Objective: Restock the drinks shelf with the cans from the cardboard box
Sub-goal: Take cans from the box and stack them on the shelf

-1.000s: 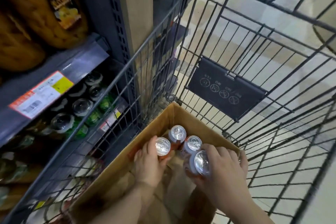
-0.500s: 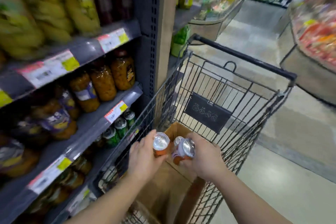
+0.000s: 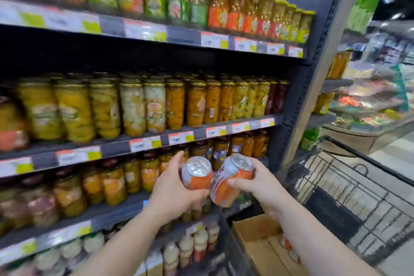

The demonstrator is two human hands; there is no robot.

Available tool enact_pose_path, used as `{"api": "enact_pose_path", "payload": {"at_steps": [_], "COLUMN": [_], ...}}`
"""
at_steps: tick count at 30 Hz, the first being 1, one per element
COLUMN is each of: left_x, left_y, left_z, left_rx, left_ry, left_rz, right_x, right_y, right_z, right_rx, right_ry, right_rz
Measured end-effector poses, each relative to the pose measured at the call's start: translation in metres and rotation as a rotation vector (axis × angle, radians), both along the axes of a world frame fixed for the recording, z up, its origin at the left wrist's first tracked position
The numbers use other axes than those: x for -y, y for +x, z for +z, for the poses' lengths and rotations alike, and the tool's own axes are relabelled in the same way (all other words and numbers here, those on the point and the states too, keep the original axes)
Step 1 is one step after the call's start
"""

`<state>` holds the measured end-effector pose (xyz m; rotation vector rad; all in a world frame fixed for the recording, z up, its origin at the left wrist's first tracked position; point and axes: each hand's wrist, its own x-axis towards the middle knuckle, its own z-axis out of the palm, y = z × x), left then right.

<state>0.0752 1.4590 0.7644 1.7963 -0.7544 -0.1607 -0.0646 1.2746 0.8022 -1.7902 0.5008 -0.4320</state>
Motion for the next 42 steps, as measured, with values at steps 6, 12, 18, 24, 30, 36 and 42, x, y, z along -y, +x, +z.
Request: {"api": "enact_pose_path", "payload": {"at_steps": [6,12,18,24,30,36,42], "left_x": [-0.188,-0.426,-0.656,-0.786,-0.845,-0.892,-0.93], "left_y": [0.016,0.024,0.037,0.065,0.124,0.184,0.243], "left_z": [0.065,0.12,0.174,0.215,0.231,0.247,0.275], "left_rx": [-0.037,0.034,0.124,0.157,0.217,0.251,0.273], "left_ry": [-0.208,-0.322,-0.314,-0.401,-0.434,-0.384,-0.492], "left_rz": [0.241,0.442,0.632,0.657,0.674,0.687,0.622], "right_x": [-0.162,-0.386,-0.616,-0.733,-0.788,-0.838,-0.873], "right_y": [0.072,0.153,0.206,0.246,0.309,0.38,0.422], "right_z": [0.058,0.098,0.13,0.178,0.211,0.241,0.267], "right_rx": [0.223,0.313,0.403,0.417,0.475,0.515,0.544], "right_ry": [0.296,0.43,0.315,0.109,0.029,0.112,0.062], "right_rz": [0.421,0.747,0.931,1.127,1.114,1.025,0.965]}}
